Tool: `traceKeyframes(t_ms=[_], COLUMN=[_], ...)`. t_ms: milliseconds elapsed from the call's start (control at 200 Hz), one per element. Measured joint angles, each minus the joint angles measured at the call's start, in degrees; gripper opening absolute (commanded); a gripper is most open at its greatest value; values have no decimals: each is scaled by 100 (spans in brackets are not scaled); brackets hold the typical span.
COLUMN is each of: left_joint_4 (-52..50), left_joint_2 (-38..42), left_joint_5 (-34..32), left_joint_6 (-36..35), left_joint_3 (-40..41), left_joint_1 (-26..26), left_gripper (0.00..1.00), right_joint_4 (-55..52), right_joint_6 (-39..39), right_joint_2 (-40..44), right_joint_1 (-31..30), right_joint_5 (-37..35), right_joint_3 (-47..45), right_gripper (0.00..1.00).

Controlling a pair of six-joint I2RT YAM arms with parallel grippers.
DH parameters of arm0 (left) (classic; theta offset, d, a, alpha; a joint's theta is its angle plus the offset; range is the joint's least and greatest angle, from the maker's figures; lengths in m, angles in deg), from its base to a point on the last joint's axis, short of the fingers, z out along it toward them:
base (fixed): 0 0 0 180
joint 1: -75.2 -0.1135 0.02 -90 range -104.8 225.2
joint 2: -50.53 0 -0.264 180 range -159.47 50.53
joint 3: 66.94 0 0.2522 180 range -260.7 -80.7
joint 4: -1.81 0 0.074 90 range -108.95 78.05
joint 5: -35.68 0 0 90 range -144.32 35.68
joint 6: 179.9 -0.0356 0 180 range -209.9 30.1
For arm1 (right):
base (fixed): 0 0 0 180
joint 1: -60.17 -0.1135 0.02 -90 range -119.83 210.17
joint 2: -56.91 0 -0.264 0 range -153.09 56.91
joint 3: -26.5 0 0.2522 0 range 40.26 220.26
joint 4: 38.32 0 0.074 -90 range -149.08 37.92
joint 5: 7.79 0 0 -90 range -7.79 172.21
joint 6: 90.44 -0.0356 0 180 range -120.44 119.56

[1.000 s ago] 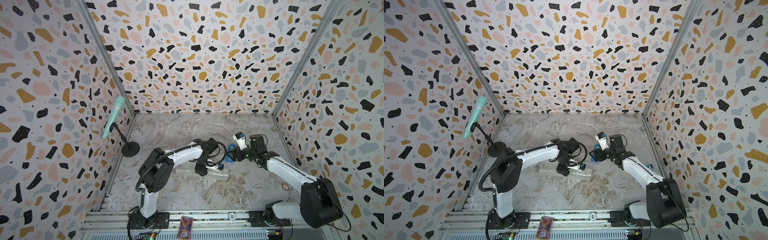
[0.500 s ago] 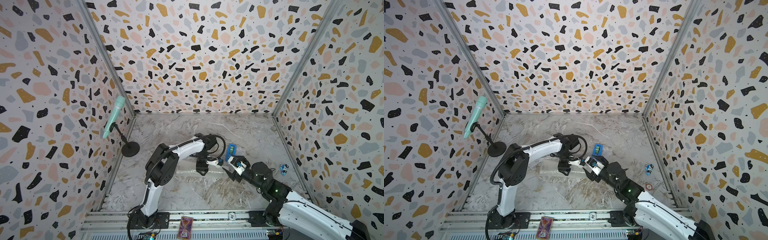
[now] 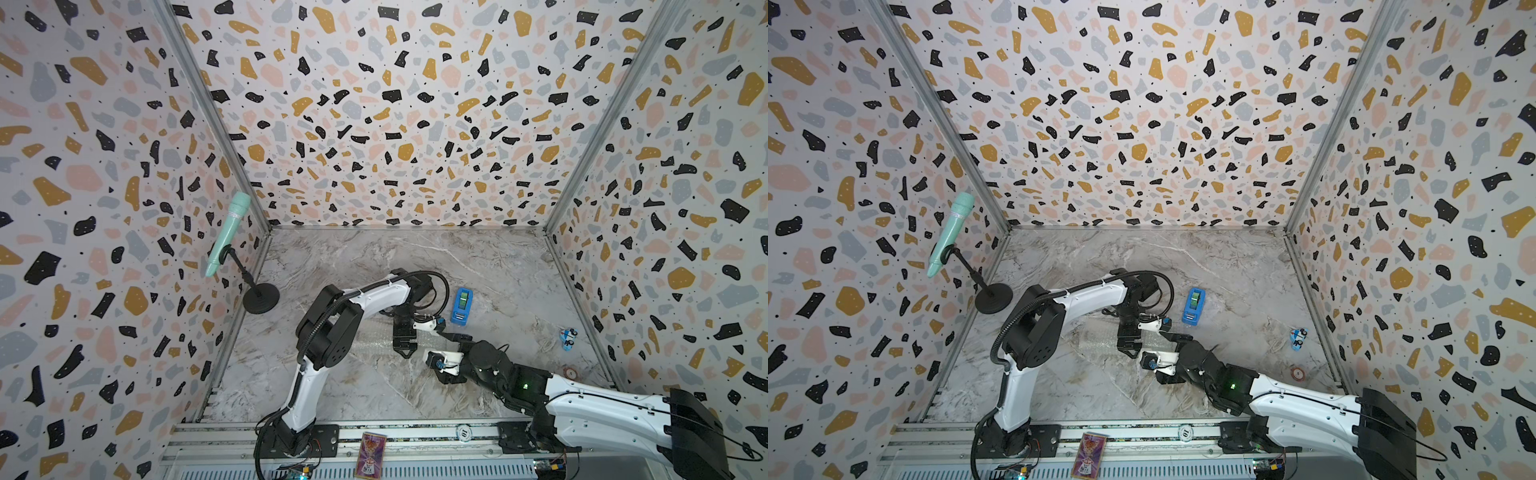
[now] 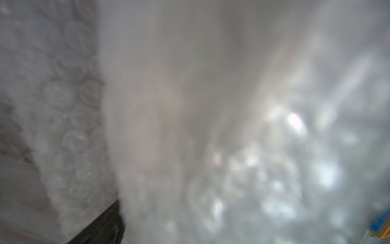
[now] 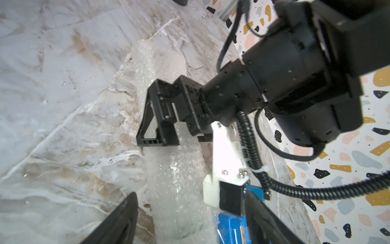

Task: Wrap wine bottles in bubble wrap
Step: Wrap the wine bottle in bubble wrap.

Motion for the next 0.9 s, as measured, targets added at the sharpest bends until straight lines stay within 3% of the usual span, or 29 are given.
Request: traceKeyframes(t_ms=[140, 270, 395, 501, 701, 791, 901], left_joint_4=[289, 531, 887, 1421, 2634, 2951, 3298], left_joint_2=[365, 938, 1488, 2138, 3840, 4538, 5294], left_joint_5=[-37, -44, -79, -240, -1281, -1799, -1945], left_joint_6=[7, 22, 120, 433, 2446, 3464, 4603], left_joint_3=[315, 535, 680, 1145, 2387, 2820, 3523], left_joint_1=[-20, -68, -131, -175, -188, -181, -181], left_gripper=[100, 99, 99, 100, 100, 99, 100], right_joint_4=[48, -168, -634, -1080, -2002, -2291, -2461], right_joint_6=[-457, -1255, -2072, -2553, -2916, -2966, -2986], right_joint_2=[592, 881, 332, -575, -2559, -2944, -3001], right_joint_1=[564, 1486, 2533, 2975, 3082, 3082, 3084], right_joint_5=[166, 627, 1368, 2044, 3088, 3432, 3738], right_joint_3=[9, 348, 1139, 1843, 2774, 2787, 2787], right_gripper=[79, 78, 78, 77, 76, 76, 75])
